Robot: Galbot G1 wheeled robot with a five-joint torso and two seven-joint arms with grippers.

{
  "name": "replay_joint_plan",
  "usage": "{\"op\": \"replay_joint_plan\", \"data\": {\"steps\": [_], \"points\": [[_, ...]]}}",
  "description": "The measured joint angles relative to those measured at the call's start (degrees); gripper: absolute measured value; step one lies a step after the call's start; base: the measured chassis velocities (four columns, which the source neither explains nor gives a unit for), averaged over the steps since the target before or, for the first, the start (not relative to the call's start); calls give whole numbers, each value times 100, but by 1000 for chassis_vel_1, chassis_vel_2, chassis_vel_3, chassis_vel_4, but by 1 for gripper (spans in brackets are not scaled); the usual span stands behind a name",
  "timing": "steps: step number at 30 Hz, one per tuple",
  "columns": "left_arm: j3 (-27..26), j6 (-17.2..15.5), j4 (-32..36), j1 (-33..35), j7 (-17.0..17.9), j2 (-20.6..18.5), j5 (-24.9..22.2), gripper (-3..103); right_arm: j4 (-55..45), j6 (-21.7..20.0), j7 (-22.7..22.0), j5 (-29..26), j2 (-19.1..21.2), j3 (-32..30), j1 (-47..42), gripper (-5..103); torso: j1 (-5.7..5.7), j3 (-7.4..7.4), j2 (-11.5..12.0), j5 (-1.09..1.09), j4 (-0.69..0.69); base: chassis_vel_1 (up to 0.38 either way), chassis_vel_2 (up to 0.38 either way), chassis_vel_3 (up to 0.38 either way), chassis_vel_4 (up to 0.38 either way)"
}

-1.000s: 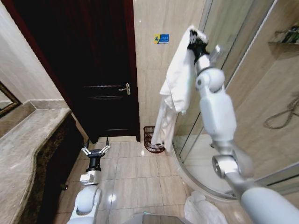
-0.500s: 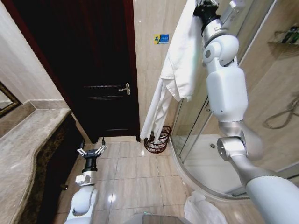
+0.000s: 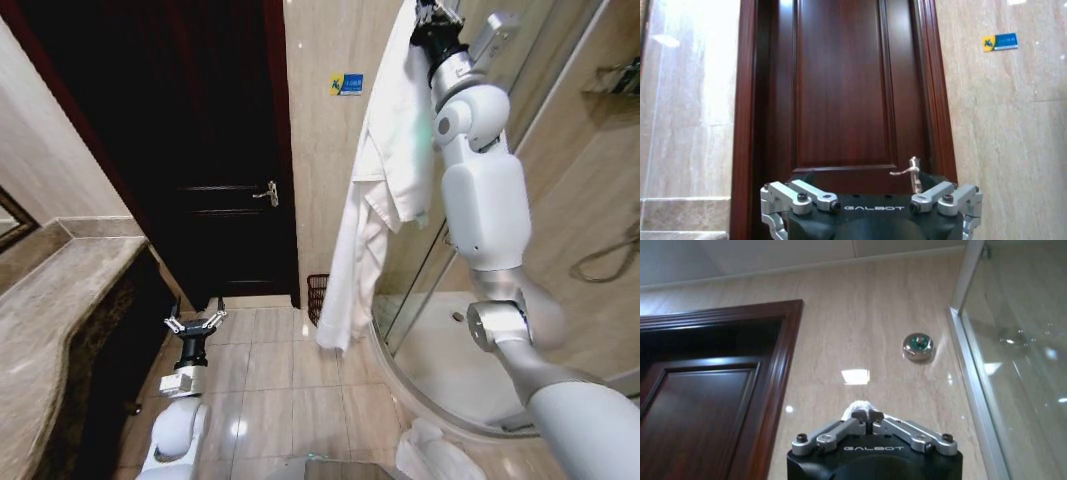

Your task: Discard the used towel into the hamper.

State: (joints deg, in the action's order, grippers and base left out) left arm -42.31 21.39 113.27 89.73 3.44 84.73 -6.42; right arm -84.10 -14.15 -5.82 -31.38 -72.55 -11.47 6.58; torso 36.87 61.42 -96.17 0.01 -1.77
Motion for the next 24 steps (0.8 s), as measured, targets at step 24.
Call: {"op": "replay_joint_plan", "data": {"steps": [24], "points": [[119,-42,12,-69,0,7,87,100,22,-74,-38,-171,237,41,202,1,-4,-1,-1,-1,-1,-95,98,95,-100]]}}
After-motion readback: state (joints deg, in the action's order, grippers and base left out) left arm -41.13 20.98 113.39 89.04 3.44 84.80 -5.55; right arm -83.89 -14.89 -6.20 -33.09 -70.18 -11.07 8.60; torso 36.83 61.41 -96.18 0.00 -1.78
